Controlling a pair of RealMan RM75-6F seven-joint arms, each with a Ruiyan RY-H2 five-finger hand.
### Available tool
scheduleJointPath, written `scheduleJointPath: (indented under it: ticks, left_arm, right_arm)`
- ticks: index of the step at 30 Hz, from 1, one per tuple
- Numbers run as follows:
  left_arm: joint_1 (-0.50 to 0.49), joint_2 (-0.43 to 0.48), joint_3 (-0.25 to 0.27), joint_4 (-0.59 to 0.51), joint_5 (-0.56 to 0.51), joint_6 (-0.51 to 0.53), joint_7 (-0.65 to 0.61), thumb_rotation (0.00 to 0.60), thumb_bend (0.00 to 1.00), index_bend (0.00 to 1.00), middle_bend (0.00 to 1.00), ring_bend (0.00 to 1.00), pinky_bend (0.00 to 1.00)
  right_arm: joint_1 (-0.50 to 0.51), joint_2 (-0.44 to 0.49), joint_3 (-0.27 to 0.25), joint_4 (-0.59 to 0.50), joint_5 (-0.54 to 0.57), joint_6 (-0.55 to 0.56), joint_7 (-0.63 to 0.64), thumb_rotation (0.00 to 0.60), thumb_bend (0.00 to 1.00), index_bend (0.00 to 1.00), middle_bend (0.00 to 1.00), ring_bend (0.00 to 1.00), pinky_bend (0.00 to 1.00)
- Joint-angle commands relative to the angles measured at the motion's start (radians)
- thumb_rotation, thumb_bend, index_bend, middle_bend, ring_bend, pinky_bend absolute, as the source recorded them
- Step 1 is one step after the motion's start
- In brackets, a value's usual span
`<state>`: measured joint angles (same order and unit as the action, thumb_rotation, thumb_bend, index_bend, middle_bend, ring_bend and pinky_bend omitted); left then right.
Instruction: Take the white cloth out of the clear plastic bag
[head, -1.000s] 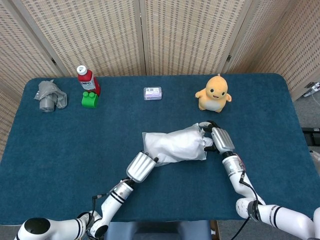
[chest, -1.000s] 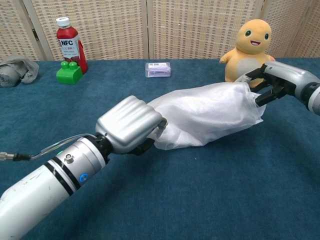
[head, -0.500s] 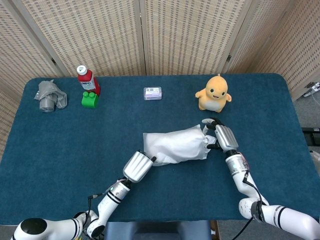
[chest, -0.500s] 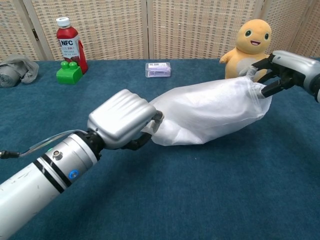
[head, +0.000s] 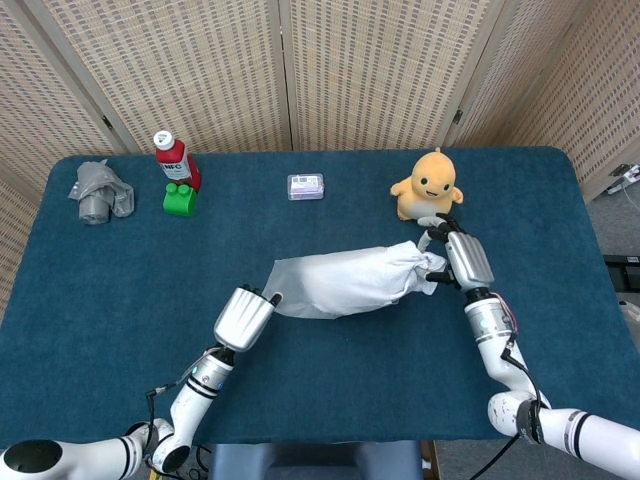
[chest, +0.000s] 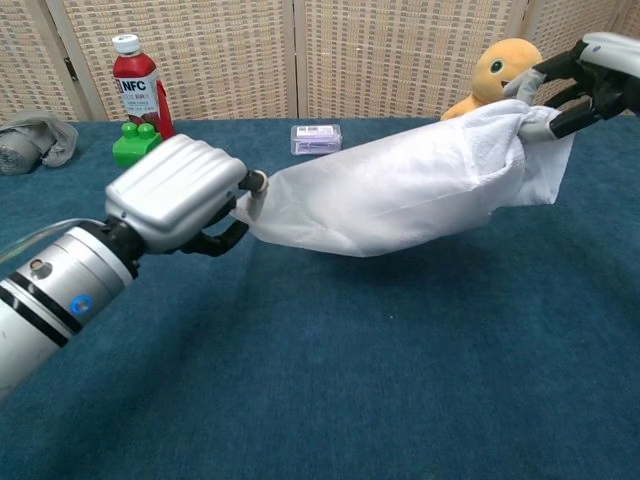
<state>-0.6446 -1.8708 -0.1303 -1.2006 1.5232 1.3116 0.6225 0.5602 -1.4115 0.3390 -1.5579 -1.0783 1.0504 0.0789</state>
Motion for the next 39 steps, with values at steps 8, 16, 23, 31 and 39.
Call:
scheduleJointPath:
  ticks: [8, 16, 23, 31, 39]
  left_arm:
    - [0.063, 0.101, 0.000, -0.038, -0.017, 0.052, -0.053, 0.600, 0.53, 0.68, 0.91, 0.79, 0.80]
    - [0.108, 0.161, 0.005, -0.024, -0.017, 0.093, -0.109, 0.600, 0.54, 0.68, 0.92, 0.80, 0.80]
    - [0.134, 0.200, -0.001, -0.017, -0.033, 0.105, -0.142, 0.600, 0.54, 0.68, 0.92, 0.80, 0.80]
    - [0.138, 0.216, 0.016, -0.043, -0.036, 0.071, -0.125, 0.600, 0.50, 0.42, 0.87, 0.76, 0.80]
    - [0.150, 0.275, -0.003, -0.165, -0.072, 0.057, -0.067, 0.600, 0.01, 0.00, 0.61, 0.62, 0.80]
  right_arm:
    - [-0.014, 0.077, 0.040, -0.078, 0.023, 0.051, -0.027, 0.600, 0.69, 0.81, 0.24, 0.08, 0.22]
    - [-0.039, 0.123, 0.049, -0.105, 0.035, 0.080, -0.011, 0.600, 0.69, 0.81, 0.24, 0.08, 0.22]
    - [-0.054, 0.146, 0.050, -0.121, 0.025, 0.098, 0.008, 0.600, 0.69, 0.81, 0.25, 0.08, 0.22]
    - [-0.041, 0.133, 0.016, -0.106, -0.018, 0.069, 0.018, 0.600, 0.51, 0.66, 0.23, 0.08, 0.22]
    - [-0.041, 0.174, -0.007, -0.146, -0.051, 0.048, 0.012, 0.600, 0.00, 0.01, 0.17, 0.04, 0.20]
